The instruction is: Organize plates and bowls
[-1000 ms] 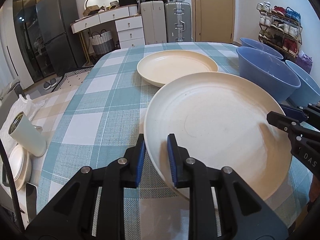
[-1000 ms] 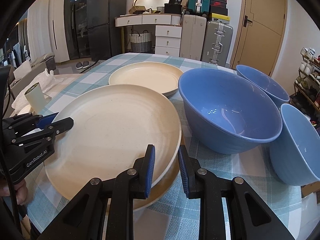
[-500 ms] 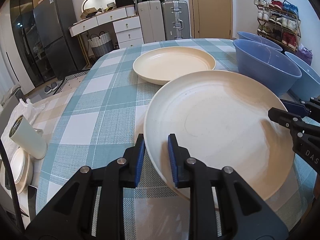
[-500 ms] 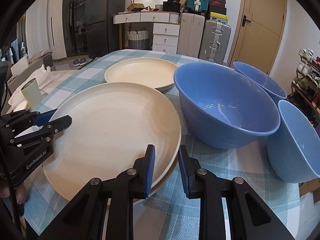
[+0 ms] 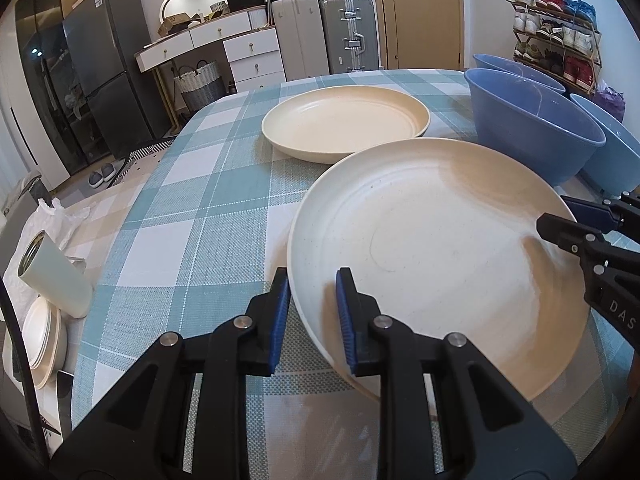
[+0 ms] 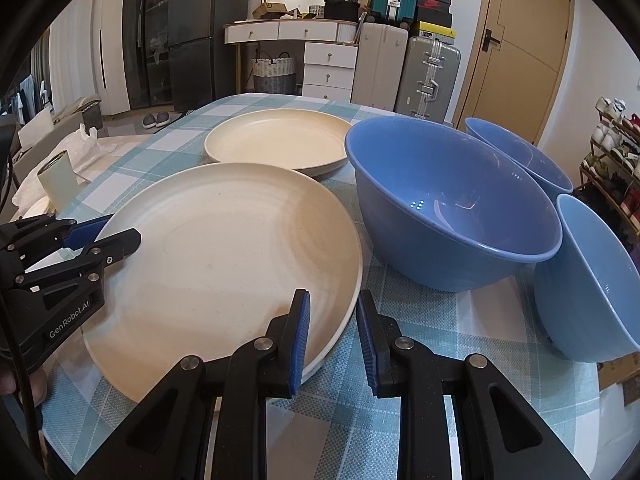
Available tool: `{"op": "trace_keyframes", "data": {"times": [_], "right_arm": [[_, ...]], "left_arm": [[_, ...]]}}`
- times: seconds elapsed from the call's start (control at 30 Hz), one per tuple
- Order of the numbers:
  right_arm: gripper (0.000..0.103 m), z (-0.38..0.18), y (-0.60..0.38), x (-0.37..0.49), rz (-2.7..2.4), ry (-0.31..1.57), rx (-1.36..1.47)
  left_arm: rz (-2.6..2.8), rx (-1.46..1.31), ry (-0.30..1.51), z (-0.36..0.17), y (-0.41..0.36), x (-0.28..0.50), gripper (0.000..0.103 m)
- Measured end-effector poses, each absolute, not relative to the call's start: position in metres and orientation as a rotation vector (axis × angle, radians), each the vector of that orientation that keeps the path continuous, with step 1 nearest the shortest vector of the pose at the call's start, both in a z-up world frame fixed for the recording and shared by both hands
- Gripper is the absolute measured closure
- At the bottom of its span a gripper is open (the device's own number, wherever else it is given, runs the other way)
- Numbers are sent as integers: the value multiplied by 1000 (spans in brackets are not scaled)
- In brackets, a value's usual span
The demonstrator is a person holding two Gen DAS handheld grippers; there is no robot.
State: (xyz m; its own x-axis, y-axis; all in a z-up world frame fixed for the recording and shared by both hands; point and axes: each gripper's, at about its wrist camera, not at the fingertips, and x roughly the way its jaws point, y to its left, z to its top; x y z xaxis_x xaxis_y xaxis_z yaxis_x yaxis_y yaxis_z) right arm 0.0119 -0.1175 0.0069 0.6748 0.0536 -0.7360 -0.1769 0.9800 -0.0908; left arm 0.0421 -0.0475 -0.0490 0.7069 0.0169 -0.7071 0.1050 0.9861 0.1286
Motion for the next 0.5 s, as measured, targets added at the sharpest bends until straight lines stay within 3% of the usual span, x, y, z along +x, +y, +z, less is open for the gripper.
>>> {"op": "trace_keyframes", "data": {"times": [0.5], "right_arm": [[79, 5, -120, 12, 130, 823, -158]], "left_arm": [[-51, 173, 791, -50, -49, 42, 83]]}}
